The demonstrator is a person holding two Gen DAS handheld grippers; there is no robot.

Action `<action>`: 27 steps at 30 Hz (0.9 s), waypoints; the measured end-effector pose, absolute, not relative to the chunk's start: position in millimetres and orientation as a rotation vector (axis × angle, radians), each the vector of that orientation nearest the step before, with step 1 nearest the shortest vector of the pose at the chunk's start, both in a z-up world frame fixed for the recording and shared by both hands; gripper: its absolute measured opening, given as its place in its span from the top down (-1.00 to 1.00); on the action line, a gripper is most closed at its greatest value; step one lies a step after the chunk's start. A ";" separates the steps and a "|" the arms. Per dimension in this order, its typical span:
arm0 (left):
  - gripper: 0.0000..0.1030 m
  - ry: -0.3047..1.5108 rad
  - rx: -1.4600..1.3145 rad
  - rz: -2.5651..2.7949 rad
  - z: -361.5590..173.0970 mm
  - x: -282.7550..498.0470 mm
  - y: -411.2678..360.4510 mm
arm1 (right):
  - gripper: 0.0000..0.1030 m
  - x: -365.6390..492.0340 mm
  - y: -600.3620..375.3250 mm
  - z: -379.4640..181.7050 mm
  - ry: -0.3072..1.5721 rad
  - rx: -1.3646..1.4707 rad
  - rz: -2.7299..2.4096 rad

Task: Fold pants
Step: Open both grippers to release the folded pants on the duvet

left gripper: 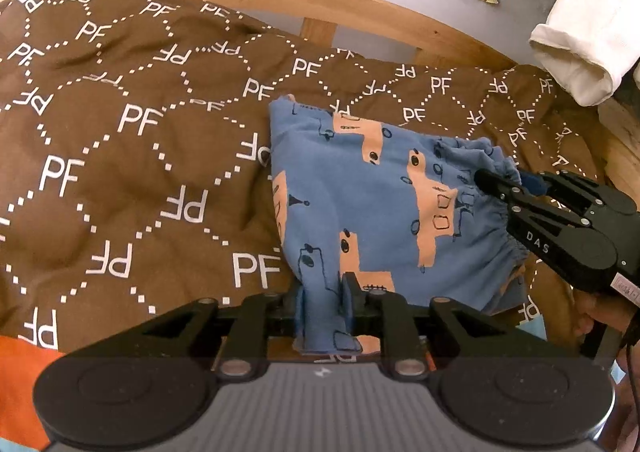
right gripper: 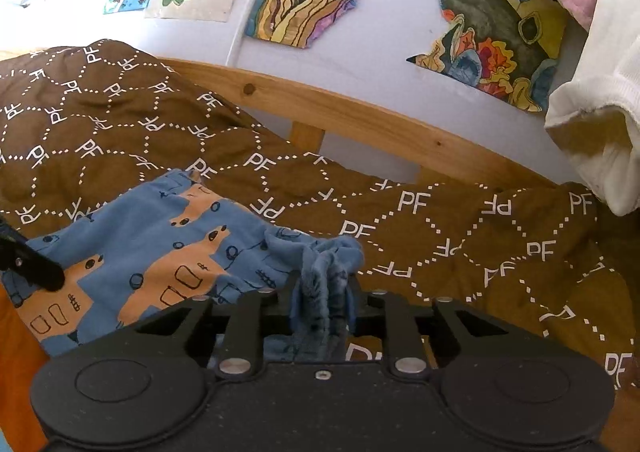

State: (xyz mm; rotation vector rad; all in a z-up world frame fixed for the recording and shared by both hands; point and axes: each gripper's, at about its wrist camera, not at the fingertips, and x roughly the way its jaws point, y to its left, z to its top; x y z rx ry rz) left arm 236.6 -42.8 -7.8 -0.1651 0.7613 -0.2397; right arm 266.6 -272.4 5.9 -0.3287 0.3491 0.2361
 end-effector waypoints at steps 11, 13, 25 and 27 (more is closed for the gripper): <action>-0.26 0.779 -0.143 -0.179 -6.6 230.8 -38.6 | -0.64 262.2 -283.2 8.2 0.358 -0.304 0.151; -0.47 0.769 -0.128 -0.161 -2.9 224.7 -38.4 | -0.72 254.0 -287.0 12.9 0.343 -0.274 0.140; -0.99 0.597 -0.097 -0.060 21.0 163.5 -47.2 | -0.99 171.9 -292.1 42.4 0.294 -0.115 0.111; -0.99 0.592 -0.124 -0.065 19.9 152.8 -46.5 | -0.99 156.6 -291.8 44.4 0.298 -0.105 0.103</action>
